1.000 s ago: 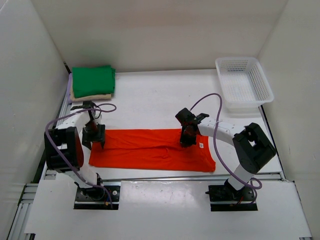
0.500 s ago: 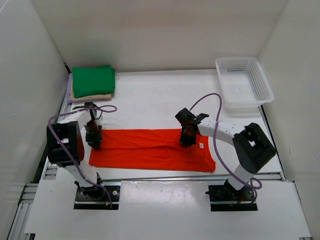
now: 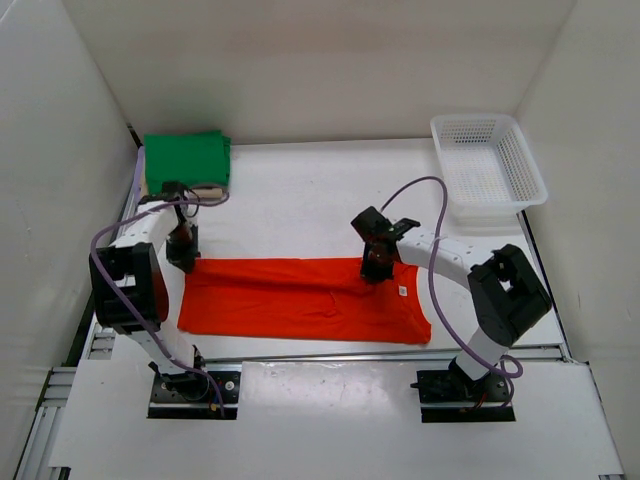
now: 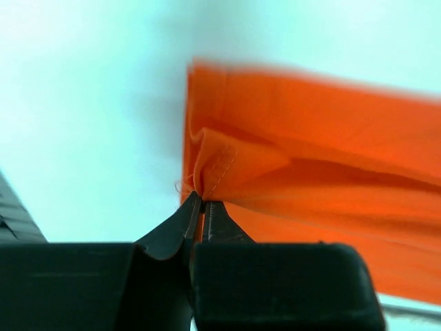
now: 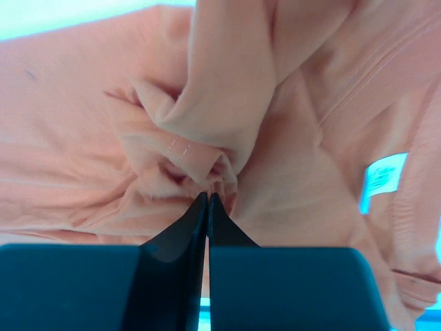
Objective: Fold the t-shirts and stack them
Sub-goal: Fold the other side of the tshirt into a rectangle
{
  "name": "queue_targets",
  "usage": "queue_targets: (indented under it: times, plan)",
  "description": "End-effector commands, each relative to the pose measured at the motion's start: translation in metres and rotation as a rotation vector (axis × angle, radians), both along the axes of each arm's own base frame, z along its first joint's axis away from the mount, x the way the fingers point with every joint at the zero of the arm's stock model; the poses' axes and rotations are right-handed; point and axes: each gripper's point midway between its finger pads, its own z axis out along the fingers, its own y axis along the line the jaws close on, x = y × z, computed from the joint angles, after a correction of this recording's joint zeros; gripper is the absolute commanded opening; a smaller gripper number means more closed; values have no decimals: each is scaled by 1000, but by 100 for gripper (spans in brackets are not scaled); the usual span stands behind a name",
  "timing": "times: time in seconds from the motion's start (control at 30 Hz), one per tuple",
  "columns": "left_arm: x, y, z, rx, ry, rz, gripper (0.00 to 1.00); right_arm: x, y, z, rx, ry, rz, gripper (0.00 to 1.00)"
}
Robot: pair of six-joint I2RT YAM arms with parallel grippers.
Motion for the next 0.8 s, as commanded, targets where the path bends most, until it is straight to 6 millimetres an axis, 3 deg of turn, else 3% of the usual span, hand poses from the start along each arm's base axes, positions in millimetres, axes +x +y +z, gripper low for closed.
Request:
queue_targets:
  times: [0.0,0.1,0.27,0.37,0.43,0.53,0.67,0.77]
  plan:
    - [45,6,31,41,-143,-5,10,36,-7,30,-26,-109,-26,0]
    - [64,9,40,52,-171,-3,10,59,-4,51,-6,-164,-33,0]
    - [67,12,48,87,-191,-5,10,55,-7,57,-8,-164,-24,0]
    - [47,14,43,102,-163,-2,10,29,-12,40,-3,-93,-24,0]
    - [24,14,28,109,-101,-3,10,7,-11,24,-8,-45,-2,0]
    - [-13,14,2,132,11,-15,10,-13,0,10,15,14,29,0]
    - [-36,16,-16,147,94,-19,14,-28,12,-4,48,104,61,0]
    - [-39,18,-20,155,107,-19,29,-28,12,-4,48,101,70,21]
